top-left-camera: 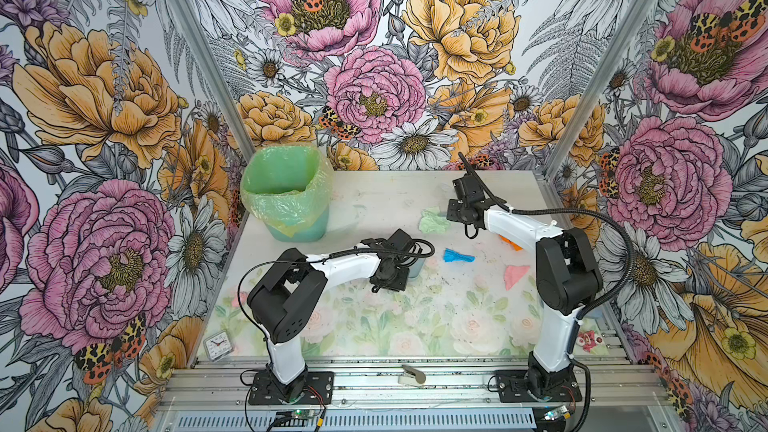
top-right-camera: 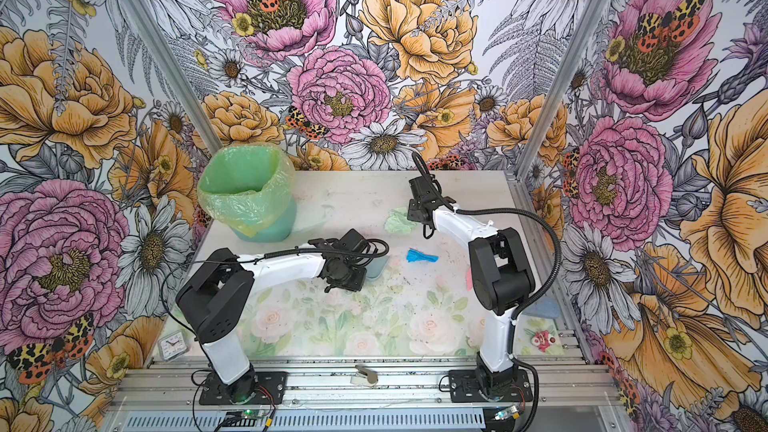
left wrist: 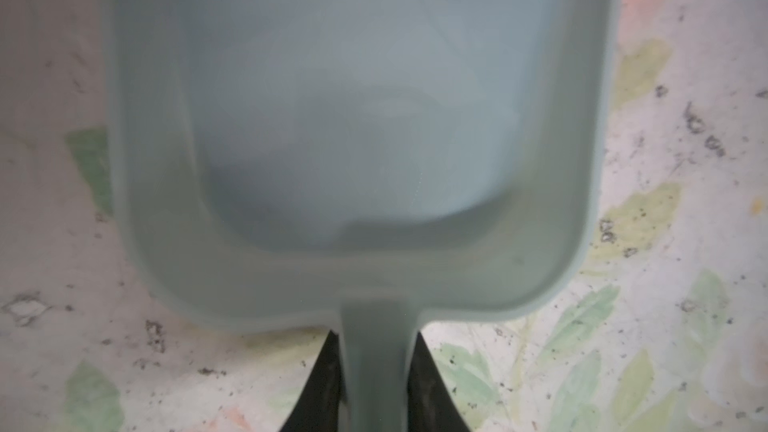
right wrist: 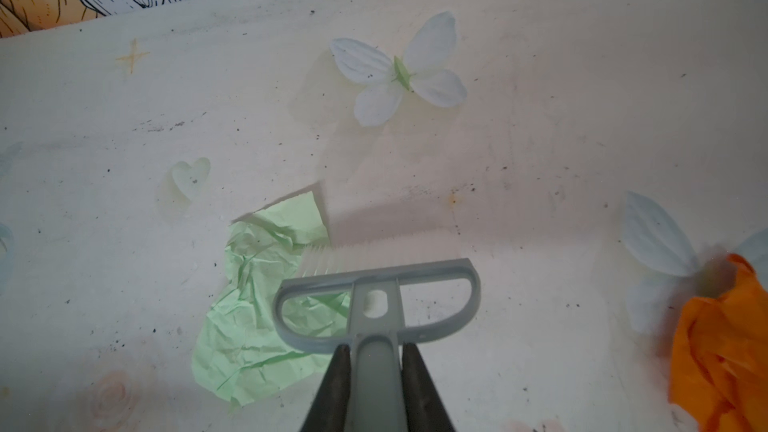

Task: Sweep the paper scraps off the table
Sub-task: 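Sweep the light green paper into the dustpan held by the left gripper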

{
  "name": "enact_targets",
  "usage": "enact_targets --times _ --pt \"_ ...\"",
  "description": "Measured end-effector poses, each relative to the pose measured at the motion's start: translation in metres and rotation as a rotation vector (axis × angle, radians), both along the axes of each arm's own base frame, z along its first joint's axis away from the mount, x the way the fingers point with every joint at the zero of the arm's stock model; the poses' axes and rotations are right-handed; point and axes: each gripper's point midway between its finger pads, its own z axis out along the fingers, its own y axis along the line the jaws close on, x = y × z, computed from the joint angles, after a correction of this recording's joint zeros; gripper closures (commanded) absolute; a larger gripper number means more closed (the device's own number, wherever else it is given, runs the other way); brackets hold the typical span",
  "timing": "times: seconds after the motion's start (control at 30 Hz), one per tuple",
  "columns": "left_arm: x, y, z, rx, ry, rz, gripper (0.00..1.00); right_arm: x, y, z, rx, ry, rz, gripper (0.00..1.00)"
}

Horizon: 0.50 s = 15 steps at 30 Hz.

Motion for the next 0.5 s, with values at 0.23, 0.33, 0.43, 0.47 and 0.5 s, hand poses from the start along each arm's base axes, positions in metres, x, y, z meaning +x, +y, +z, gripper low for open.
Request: enact_targets --times 0.23,0.33,0.43,0.47,0.5 --pt "0.000 -0.001 0.001 -0.001 -0.001 -0.001 0.95 -0.023 0.032 -0.002 0.024 0.015 0.076 1.00" --pt "0.000 -0.001 0.001 -0.001 -0.001 -0.001 0.95 -0.034 0.045 0.003 0.039 0.014 0.114 1.00" --pt "0.000 0.000 0.001 0.000 0.000 -0.001 0.95 -0.047 0.054 0.008 0.061 0.019 0.151 1.00" --pt "0.000 0.000 0.001 0.000 0.000 -0.001 0.95 -0.051 0.057 0.008 0.068 0.022 0.163 1.00" --pt "0.000 0.000 0.001 0.000 0.000 -0.001 0.95 -0.057 0.059 0.009 0.071 0.026 0.179 1.00"
